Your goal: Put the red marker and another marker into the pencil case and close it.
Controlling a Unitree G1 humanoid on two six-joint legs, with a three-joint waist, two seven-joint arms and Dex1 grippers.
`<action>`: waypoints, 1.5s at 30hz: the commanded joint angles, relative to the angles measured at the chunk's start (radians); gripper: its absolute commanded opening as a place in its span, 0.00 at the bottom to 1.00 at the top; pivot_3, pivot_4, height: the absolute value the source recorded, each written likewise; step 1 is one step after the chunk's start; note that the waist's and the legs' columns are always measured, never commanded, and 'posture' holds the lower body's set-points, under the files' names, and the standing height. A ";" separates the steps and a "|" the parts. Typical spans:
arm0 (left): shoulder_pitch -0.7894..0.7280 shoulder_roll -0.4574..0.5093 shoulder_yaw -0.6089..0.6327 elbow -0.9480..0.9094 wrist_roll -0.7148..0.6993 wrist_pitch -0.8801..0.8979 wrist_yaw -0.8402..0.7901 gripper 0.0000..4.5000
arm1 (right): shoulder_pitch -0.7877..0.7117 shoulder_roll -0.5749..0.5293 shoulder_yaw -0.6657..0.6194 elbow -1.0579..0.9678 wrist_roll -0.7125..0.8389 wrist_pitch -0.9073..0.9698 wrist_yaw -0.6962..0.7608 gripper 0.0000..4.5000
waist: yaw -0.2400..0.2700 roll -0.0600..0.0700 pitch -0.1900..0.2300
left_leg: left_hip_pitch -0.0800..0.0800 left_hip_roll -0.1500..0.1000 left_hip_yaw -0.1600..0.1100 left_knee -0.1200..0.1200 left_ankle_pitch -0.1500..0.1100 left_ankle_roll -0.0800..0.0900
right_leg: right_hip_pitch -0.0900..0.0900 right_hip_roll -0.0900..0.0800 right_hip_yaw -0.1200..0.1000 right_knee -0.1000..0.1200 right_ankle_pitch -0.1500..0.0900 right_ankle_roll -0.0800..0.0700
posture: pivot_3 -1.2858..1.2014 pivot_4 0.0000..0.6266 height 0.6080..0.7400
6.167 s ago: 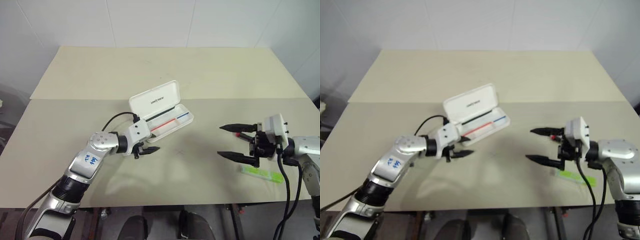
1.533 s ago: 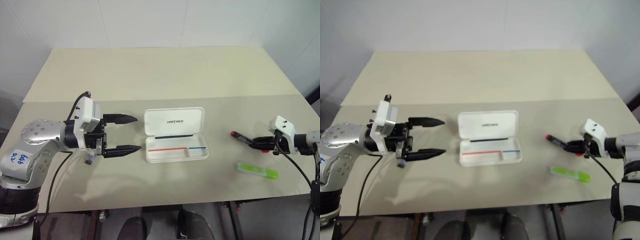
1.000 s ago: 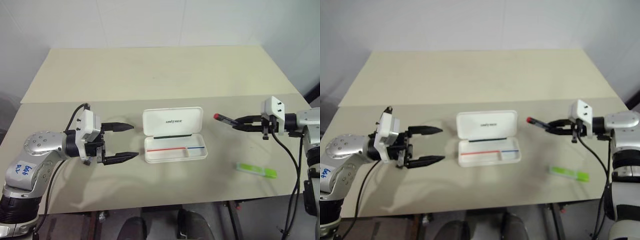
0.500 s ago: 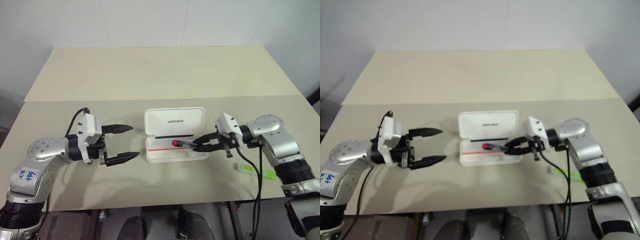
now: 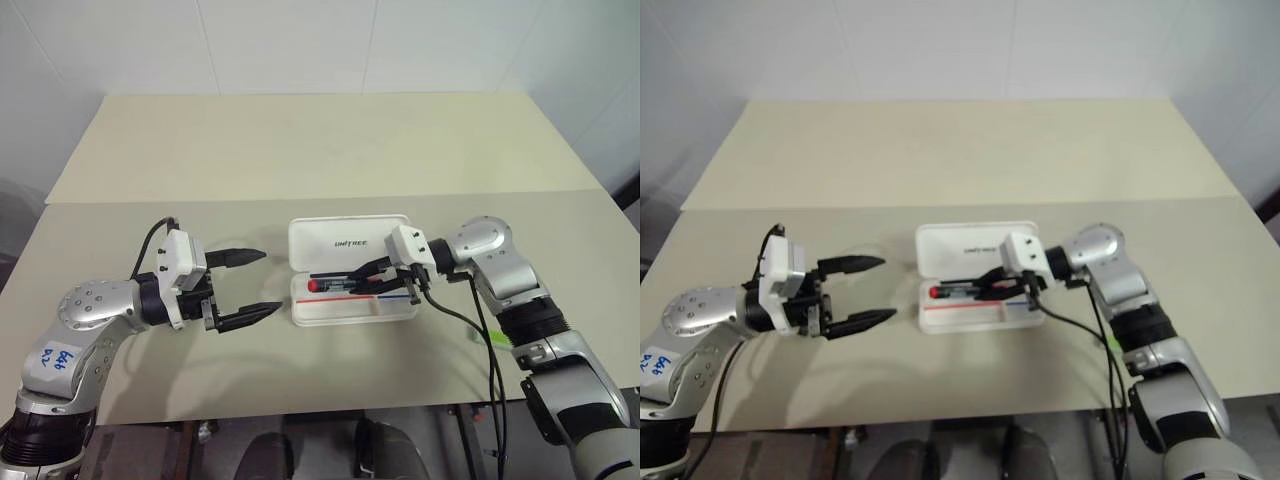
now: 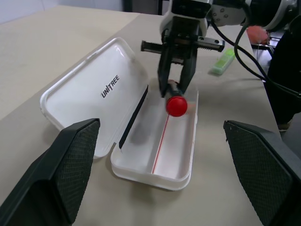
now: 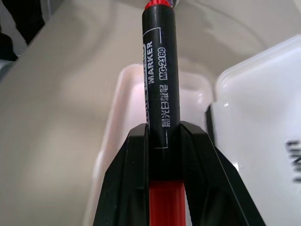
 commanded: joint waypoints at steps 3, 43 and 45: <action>0.015 -0.007 0.029 -0.048 -0.005 -0.023 0.021 1.00 | -0.045 0.019 -0.003 0.103 -0.079 -0.121 -0.057 0.13 | -0.002 0.000 0.000 | 0.000 0.000 0.001 0.000 0.000 0.000 | 0.000 0.000 0.000 0.000 0.000 0.000 | 0.52 0.24 1.00; -0.024 -0.121 -0.147 -0.106 0.018 -0.044 0.039 1.00 | 0.327 -0.367 -0.403 -0.424 0.221 0.373 -0.125 0.99 | 0.024 -0.001 0.000 | -0.001 0.000 0.002 -0.001 -0.001 0.001 | -0.001 0.000 0.000 -0.002 0.000 0.000 | 0.52 0.24 1.00; -0.026 -0.140 -0.170 -0.111 0.024 -0.046 0.045 1.00 | 0.385 -0.402 -0.465 -0.429 0.225 0.378 -0.147 0.99 | 0.027 -0.001 0.000 | 0.000 0.000 0.002 0.000 -0.001 0.001 | 0.000 0.000 0.001 -0.002 0.000 0.000 | 0.52 0.24 1.00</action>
